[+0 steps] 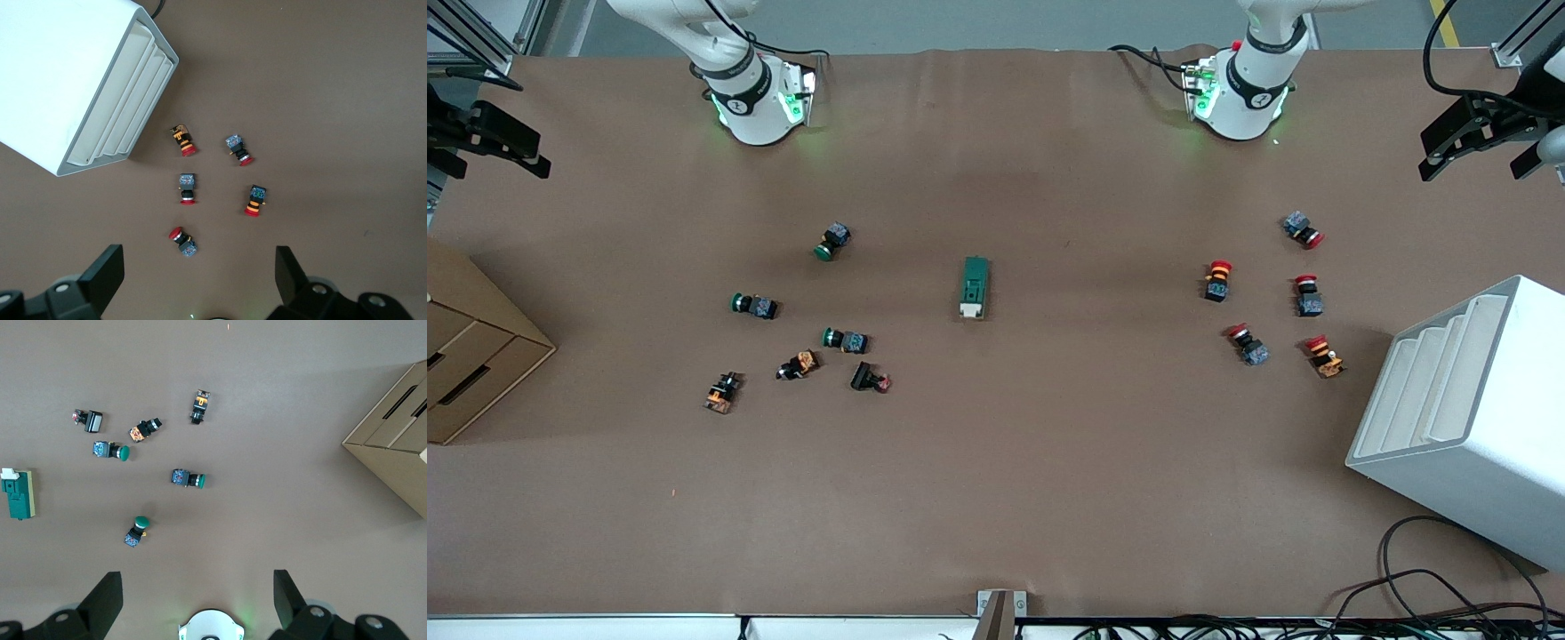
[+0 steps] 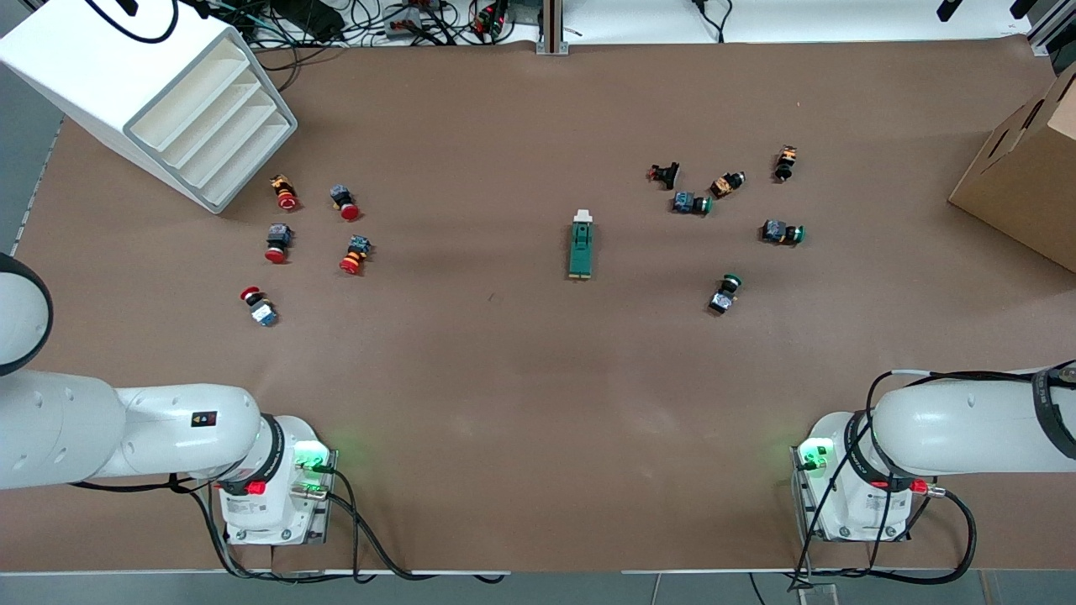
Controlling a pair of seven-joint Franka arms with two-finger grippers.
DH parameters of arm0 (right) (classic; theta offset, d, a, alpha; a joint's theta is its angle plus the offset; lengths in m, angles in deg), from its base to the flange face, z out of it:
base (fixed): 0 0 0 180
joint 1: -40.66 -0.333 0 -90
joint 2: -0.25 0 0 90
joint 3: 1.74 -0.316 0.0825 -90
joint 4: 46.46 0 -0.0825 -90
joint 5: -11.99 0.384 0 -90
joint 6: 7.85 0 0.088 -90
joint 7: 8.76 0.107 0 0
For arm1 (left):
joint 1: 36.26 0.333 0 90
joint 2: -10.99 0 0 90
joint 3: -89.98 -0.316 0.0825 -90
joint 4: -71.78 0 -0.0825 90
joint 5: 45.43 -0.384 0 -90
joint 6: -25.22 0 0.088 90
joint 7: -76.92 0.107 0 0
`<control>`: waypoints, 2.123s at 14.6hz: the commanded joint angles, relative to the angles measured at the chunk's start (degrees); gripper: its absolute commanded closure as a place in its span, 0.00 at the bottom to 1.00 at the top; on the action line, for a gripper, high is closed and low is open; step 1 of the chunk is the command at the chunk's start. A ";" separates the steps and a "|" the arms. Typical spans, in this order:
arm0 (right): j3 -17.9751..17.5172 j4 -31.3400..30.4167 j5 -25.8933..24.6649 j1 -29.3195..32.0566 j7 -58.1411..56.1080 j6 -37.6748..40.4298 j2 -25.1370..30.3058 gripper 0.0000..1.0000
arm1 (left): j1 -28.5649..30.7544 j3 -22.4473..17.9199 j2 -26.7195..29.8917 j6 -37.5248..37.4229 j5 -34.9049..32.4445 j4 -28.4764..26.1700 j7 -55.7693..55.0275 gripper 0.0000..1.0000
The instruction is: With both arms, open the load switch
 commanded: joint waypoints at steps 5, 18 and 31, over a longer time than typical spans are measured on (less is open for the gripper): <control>0.02 0.29 -0.85 -0.36 -0.45 0.27 0.39 0.00 | 0.06 0.14 -0.79 -0.57 0.61 1.49 0.93 0.00; 0.02 0.38 -0.76 -0.45 -0.36 0.27 0.39 0.00 | -3.45 28.60 -9.40 25.59 2.54 -11.95 -33.40 0.00; 0.02 0.38 -0.76 -0.45 -0.45 0.27 0.39 0.00 | -29.63 31.70 -31.45 46.54 -45.65 -20.57 -93.16 0.01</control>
